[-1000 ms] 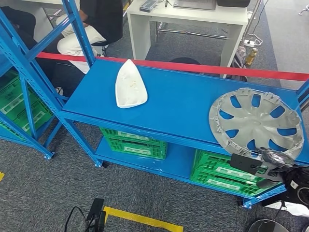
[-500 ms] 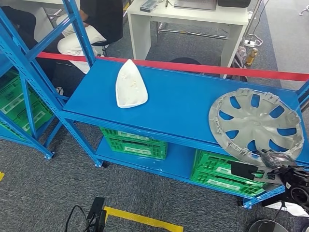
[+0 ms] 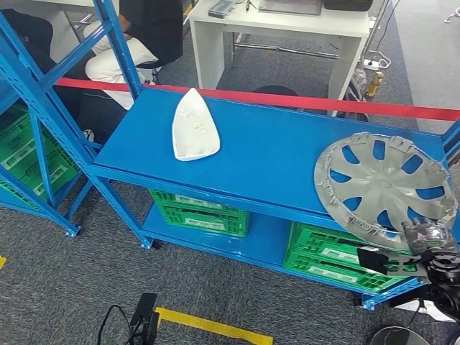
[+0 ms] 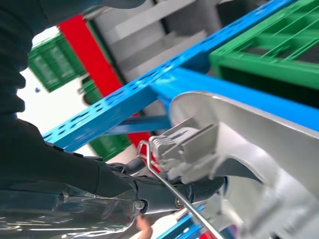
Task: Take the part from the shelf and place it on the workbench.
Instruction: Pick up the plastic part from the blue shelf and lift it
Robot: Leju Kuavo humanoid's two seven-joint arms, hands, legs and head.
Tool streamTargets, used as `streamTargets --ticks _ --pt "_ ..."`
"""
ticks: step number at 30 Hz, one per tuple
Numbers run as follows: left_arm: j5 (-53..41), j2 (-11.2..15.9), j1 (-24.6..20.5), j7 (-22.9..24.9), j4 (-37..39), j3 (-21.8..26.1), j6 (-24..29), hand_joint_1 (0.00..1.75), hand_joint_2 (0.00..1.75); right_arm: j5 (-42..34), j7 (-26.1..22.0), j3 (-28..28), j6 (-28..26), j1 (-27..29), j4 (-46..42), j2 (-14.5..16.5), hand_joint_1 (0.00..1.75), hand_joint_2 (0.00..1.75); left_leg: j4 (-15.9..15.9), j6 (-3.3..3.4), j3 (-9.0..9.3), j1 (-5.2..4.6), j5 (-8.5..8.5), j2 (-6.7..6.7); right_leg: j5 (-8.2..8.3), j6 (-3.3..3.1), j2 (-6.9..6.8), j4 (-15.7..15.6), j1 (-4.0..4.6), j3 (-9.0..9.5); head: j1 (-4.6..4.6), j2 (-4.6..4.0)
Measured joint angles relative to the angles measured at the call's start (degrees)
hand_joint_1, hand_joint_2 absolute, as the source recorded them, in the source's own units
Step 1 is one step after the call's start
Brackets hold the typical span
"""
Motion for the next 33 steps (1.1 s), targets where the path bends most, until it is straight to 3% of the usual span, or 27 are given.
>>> streamTargets --ticks 14,33 --pt "0.3 0.0 0.0 -0.9 0.0 -1.0 0.1 0.00 0.00 18.0 -1.9 -3.3 -8.5 2.7 2.9 0.0 0.00 1.75 0.0 0.00 -0.01 0.01 0.00 -0.01 0.01 0.01 -0.02 0.0 0.01 0.01 0.00 0.00" --pt "0.9 0.0 0.0 -1.2 0.0 -1.1 0.4 0.00 0.00 19.0 -4.8 -6.5 -11.6 3.6 3.9 1.5 0.00 1.75 0.0 0.00 -0.01 0.00 0.01 -0.03 0.01 0.01 -0.05 0.0 0.02 0.04 0.00 0.00"
